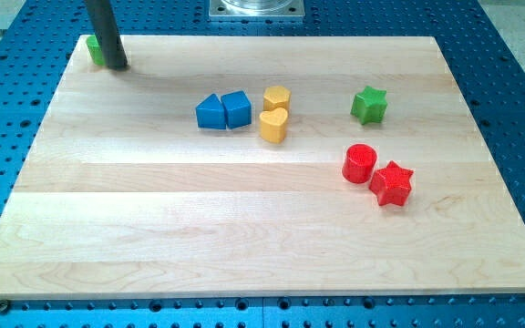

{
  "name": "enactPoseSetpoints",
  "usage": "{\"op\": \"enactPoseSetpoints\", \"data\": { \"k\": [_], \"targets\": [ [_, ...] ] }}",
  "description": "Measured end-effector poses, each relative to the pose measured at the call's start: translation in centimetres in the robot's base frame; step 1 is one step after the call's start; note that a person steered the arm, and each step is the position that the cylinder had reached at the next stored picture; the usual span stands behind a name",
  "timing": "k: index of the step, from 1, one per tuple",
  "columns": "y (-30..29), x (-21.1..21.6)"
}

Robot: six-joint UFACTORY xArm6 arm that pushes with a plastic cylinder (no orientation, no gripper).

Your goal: Place the red circle at the top center

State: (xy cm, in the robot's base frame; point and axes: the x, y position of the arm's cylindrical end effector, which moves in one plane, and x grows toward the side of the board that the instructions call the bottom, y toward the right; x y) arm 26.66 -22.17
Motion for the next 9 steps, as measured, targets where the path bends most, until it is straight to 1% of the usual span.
{"op": "enactPoseSetpoints", "data": {
  "k": [1,2,3,5,6,7,8,9],
  "targets": [
    [1.4,5.4],
    [1.6,12.7],
    [6.9,16.7],
    [26.3,25.9],
    [32.8,27.1],
    [35.4,24.0],
    [32.6,19.5],
    [32.1,16.0]
  ]
}}
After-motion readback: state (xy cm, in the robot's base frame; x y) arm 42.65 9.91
